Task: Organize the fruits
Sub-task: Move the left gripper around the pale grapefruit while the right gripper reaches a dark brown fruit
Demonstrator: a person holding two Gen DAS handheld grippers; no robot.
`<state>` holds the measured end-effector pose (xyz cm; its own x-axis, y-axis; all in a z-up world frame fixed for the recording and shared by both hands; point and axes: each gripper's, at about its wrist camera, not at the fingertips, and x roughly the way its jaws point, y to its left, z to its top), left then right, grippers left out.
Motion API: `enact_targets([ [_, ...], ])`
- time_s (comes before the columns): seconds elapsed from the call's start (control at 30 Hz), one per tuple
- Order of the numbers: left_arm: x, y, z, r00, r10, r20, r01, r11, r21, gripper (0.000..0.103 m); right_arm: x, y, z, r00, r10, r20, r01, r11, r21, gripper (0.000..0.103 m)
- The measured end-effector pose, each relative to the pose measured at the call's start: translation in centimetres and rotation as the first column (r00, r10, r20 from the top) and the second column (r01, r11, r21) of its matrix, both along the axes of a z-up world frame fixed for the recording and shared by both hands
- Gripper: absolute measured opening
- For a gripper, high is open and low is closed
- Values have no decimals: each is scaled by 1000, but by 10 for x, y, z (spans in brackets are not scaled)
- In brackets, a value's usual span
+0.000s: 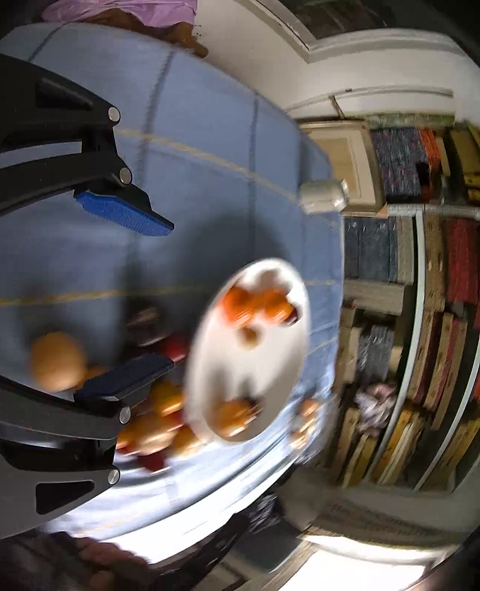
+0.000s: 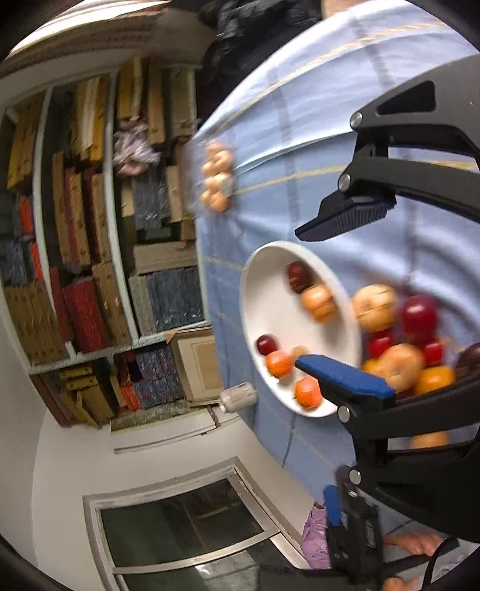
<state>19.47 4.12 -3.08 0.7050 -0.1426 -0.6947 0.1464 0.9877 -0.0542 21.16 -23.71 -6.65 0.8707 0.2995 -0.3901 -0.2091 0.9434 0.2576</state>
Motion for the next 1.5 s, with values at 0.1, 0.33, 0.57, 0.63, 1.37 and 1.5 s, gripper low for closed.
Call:
enact_targets([
  [0.1, -28, -12, -18, 999, -51, -20, 51, 999, 9, 68, -25, -11, -17, 1000, 0, -26, 1, 1000, 28, 64],
  [0.33, -52, -26, -45, 993, -110, -47, 112, 993, 40, 68, -45, -16, -31, 998, 23, -54, -20, 999, 43, 73],
  [0.57, -40, -33, -55, 992, -96, -81, 98, 995, 17, 68, -46, -11, -32, 997, 45, -67, -44, 999, 25, 73],
  [0.63, -37, -33, -56, 991, -99, -87, 101, 995, 11, 68, -42, -8, -31, 996, 50, -70, -48, 999, 22, 74],
  [1.37, -26, -21, -60, 992, -58, -113, 57, 998, -11, 46, -57, 21, -40, 973, 173, -150, -183, 982, -54, 76],
  [1.5, -25, -12, -53, 997, -24, -79, 26, 999, 18, 45, -63, 37, -42, 963, 202, -181, -224, 968, -112, 74],
])
